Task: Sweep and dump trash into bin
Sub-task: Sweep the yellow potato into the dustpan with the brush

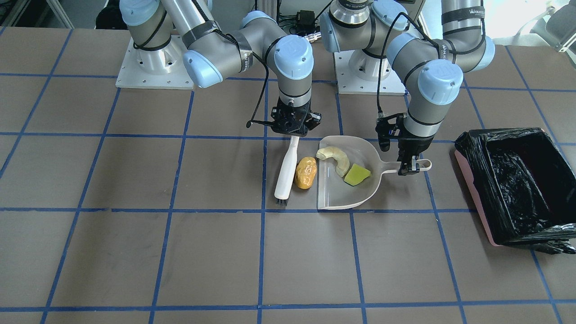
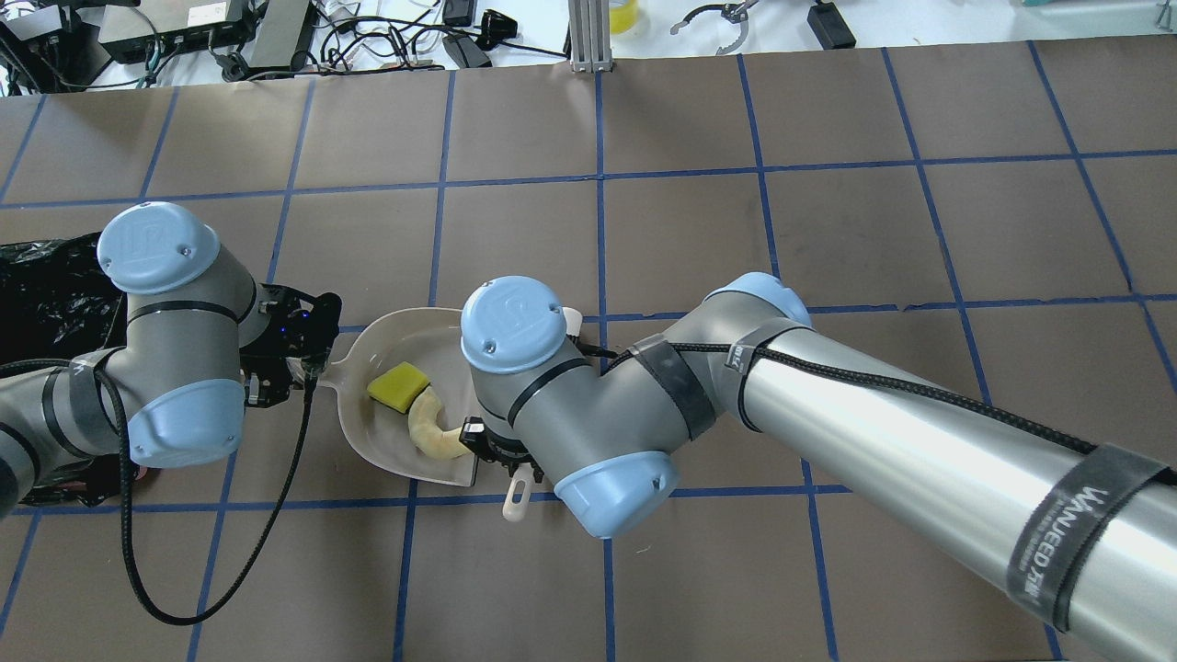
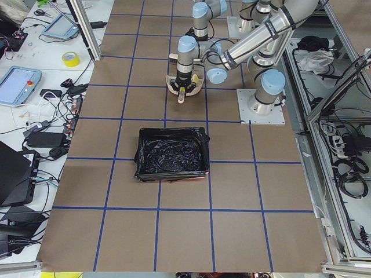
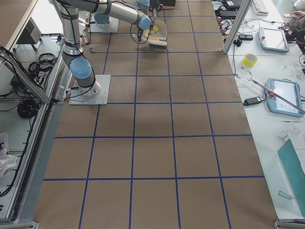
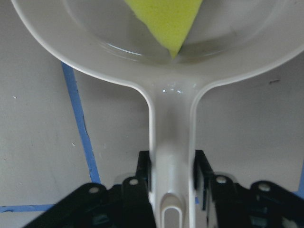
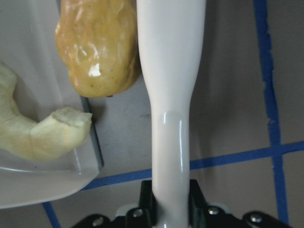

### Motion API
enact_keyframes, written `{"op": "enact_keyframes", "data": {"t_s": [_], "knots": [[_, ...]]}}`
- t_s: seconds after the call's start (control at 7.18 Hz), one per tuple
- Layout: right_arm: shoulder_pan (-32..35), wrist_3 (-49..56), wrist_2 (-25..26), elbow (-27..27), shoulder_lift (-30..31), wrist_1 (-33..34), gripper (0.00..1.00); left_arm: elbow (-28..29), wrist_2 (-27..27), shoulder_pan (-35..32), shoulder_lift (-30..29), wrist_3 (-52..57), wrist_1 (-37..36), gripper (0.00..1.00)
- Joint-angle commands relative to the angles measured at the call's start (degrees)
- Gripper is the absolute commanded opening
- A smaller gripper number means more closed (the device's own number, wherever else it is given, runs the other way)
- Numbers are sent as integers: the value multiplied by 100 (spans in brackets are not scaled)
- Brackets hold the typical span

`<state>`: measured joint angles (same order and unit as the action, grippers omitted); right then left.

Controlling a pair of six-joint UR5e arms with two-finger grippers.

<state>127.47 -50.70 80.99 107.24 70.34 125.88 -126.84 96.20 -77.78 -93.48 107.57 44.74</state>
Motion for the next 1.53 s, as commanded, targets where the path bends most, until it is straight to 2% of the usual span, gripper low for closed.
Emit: {"op": "enact_keyframes", "data": {"t_s": [0.0,0.14,0.28,0.56,0.84,1.11,1.39], "knots": [[409,-709,-49,-709,-527,148,12,10,-22,-10,-30,-69,-9,0],[584,-1044,-57,-1192,-756,69,12,28,-22,-10,-30,-69,-9,0],[734,-1326,-57,-1458,-915,68,12,37,-13,-10,-39,-87,-26,0],[718,-1286,30,-1513,-891,-246,12,107,-40,-10,-65,-157,-27,0],[474,-356,451,-1505,-592,-765,12,116,-40,-18,-65,-166,-35,0],[-26,302,505,-1452,-452,-1028,12,142,-127,-1,-48,-175,-62,0],[-859,1564,496,-1452,318,-2263,12,317,-776,105,-4,-358,-9,0]]}}
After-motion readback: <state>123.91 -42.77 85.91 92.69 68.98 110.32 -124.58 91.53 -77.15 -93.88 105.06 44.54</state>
